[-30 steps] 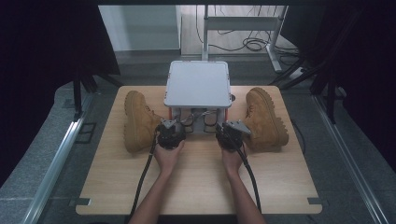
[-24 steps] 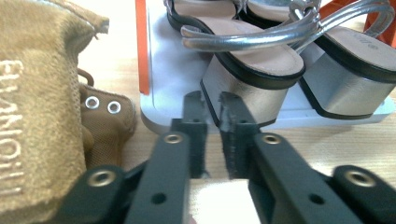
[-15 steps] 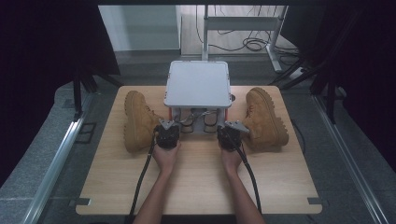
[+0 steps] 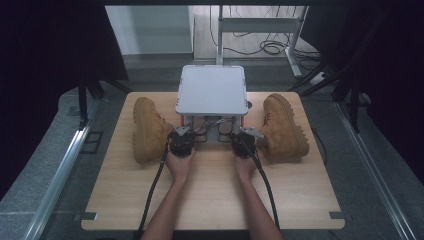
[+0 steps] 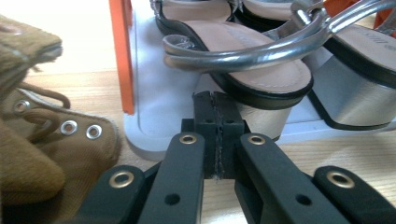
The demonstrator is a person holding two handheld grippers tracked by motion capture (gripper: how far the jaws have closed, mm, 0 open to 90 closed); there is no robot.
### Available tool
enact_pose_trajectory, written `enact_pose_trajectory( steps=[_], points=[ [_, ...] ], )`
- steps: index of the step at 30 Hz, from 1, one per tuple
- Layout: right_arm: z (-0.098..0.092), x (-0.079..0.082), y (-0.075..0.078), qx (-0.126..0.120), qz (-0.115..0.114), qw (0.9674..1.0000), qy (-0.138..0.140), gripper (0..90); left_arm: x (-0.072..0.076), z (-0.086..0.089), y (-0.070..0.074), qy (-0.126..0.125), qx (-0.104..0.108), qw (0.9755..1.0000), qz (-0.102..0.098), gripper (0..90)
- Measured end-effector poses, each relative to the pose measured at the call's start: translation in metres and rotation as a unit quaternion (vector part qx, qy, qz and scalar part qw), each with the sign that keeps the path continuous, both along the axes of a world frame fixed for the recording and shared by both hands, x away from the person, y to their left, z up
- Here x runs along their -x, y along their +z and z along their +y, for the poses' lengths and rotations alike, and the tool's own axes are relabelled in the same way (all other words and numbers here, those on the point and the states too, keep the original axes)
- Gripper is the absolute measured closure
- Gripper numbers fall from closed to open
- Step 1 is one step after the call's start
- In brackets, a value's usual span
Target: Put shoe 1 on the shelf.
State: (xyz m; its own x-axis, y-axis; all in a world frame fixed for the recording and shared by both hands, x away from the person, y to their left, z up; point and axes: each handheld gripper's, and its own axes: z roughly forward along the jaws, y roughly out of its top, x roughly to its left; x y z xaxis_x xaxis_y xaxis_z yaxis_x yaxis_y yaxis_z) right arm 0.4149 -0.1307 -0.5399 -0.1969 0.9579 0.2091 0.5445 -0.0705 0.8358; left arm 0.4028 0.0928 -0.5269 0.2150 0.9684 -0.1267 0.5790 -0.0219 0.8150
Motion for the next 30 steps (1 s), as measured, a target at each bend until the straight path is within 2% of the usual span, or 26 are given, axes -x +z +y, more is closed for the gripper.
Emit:
enact_pose_trajectory(
  steps=[6, 9, 17, 27, 30],
  points=[
    [0.004, -0.001, 0.002, 0.004, 0.004, 0.9999, 0.012, 89.3, -0.001, -0.002, 0.0, -0.006, 0.009, 0.9999, 0.003, 89.7],
    [0.009, -0.001, 0.004, 0.014, -0.003, 0.9997, 0.019, 89.3, -0.002, -0.005, 0.0, -0.011, 0.01, 0.9999, 0.005, 89.7],
    [0.013, -0.002, 0.005, 0.014, 0.0, 0.9996, 0.025, 89.3, -0.004, -0.012, 0.0, -0.019, 0.015, 0.9997, 0.008, 89.6],
    [0.015, -0.002, 0.004, 0.013, 0.0, 0.9994, 0.031, 89.3, -0.004, -0.014, 0.0, -0.026, 0.013, 0.9995, 0.007, 89.3],
    [0.015, -0.001, 0.004, 0.015, 0.003, 0.9994, 0.033, 89.3, -0.001, -0.013, 0.002, -0.026, 0.007, 0.9996, -0.002, 88.5]
  ],
)
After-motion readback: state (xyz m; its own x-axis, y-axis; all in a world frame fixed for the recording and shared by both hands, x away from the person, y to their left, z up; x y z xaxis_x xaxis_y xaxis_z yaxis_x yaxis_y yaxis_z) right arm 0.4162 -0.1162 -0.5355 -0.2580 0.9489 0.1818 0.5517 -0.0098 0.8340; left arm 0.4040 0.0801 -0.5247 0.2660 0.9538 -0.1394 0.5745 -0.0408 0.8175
